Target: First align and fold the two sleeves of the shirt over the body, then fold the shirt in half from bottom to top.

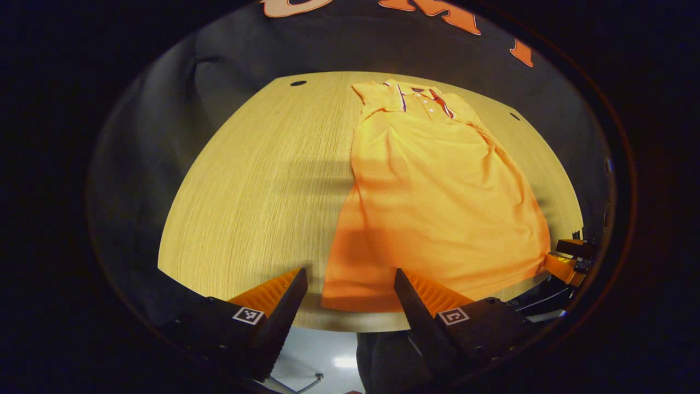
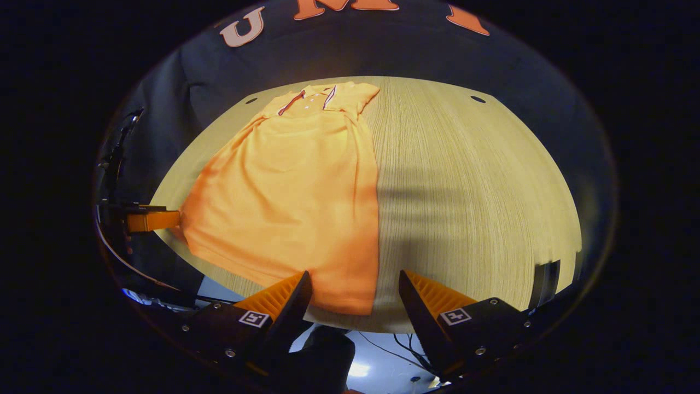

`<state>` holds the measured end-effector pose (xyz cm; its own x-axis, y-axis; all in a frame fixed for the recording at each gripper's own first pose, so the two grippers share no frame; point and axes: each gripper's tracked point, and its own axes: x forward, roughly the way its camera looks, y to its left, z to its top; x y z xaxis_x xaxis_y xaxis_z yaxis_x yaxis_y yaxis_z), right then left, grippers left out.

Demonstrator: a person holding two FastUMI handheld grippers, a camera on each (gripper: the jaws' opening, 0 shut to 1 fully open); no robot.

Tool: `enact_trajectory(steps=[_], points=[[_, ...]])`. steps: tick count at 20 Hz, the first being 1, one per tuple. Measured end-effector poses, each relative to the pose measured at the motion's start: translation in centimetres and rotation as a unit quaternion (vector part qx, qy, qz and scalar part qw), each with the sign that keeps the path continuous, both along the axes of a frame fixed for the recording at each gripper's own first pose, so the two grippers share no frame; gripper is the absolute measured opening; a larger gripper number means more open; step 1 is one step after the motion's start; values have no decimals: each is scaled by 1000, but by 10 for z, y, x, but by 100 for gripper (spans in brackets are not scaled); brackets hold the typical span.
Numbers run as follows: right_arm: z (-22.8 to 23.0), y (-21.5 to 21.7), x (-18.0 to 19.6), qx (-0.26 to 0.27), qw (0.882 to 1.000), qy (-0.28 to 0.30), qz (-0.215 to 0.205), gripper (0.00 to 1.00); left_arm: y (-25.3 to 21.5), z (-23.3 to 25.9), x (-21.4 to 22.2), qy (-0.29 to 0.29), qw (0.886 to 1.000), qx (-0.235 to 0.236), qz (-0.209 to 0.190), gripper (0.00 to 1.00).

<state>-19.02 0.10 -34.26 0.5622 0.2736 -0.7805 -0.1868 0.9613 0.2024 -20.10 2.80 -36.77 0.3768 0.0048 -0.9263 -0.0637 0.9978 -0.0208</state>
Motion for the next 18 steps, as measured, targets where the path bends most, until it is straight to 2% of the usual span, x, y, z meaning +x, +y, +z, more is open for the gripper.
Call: enact_trajectory(steps=[6, 10, 11, 13, 14, 15, 16, 17, 18], points=[[-8, 4, 6, -19, 1000, 12, 7, 97, 13, -10, -4, 19, 999, 30, -20, 100], [-10, 6, 7, -32, 999, 18, 20, 98, 16, -13, 2, 18, 998, 33, -51, 99], [-10, 7, 9, -35, 999, 20, 23, 97, 15, -13, 4, 18, 998, 27, -55, 98], [-11, 9, 9, -34, 999, 29, 26, 93, 6, -17, 3, 35, 998, -14, -54, 98], [-10, 11, 10, -25, 999, 41, 18, 85, 6, -20, 6, 39, 998, -22, -43, 95], [-10, 10, 11, -15, 999, 48, 4, 76, 9, -19, 7, 41, 998, -24, -33, 79], [-10, 11, 11, -1, 999, 53, -10, 48, 4, -34, 15, 45, 997, -40, -40, 76], [-9, 9, 13, 10, 998, 58, -21, 41, -3, -14, 14, 31, 997, -61, -28, 54], [-9, 13, 14, 35, 997, 66, -19, 20, -7, -17, 15, 50, 996, -70, -31, 31]])
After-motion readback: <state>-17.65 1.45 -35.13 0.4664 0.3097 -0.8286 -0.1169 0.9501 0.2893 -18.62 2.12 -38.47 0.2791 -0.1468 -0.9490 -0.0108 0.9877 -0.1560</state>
